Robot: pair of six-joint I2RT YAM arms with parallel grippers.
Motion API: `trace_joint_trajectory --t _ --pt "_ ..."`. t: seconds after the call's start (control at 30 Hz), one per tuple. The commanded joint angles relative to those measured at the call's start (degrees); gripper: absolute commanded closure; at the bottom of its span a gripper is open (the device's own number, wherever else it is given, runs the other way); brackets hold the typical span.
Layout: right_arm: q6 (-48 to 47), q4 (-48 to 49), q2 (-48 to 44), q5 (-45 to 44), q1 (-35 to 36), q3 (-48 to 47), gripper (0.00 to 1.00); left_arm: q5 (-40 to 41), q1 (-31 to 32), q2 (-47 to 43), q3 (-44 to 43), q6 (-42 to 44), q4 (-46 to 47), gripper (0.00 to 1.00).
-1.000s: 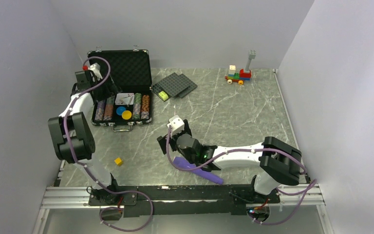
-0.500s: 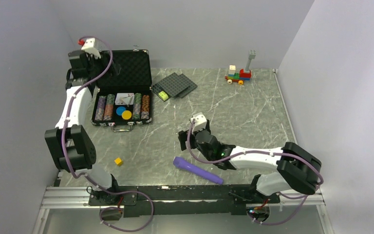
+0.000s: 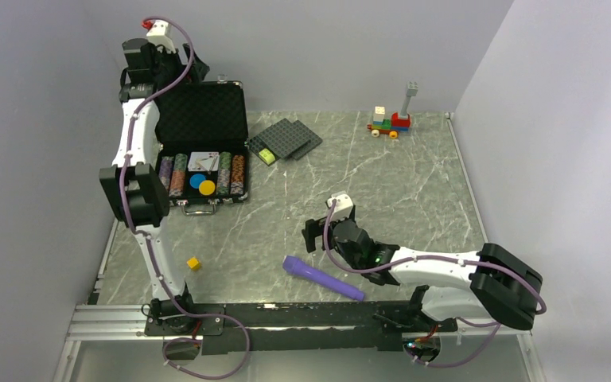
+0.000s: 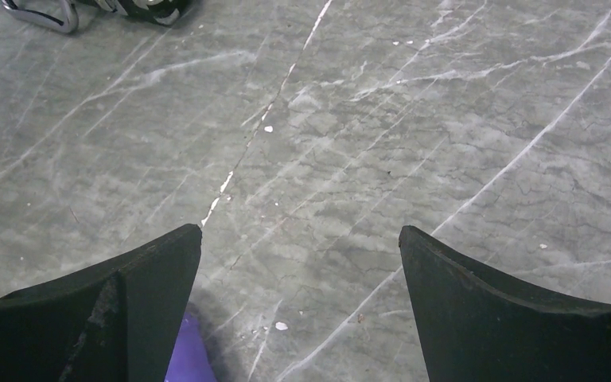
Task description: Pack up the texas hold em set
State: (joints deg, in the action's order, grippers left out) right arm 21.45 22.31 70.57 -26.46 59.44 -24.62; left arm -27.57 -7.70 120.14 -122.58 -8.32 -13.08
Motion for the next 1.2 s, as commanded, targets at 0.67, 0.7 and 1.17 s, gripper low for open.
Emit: trace_joint_trajectory --t 0.67,0.7,1.17 --pt "4.8 -8.42 -14.14 -3.57 0.03 3.22 0.01 4.25 3.88 5.48 2.33 5.47 -6.19 0.14" --pt "4.94 -8.34 -14.48 -3.48 0.05 3.45 0.02 4.35 3.91 5.12 2.88 5.46 -6.89 0.14" --pt "7.41 -7.74 -16.57 -2.55 0.37 5.15 0.02 4.01 3.84 -4.58 22.72 2.7 -7.79 0.17"
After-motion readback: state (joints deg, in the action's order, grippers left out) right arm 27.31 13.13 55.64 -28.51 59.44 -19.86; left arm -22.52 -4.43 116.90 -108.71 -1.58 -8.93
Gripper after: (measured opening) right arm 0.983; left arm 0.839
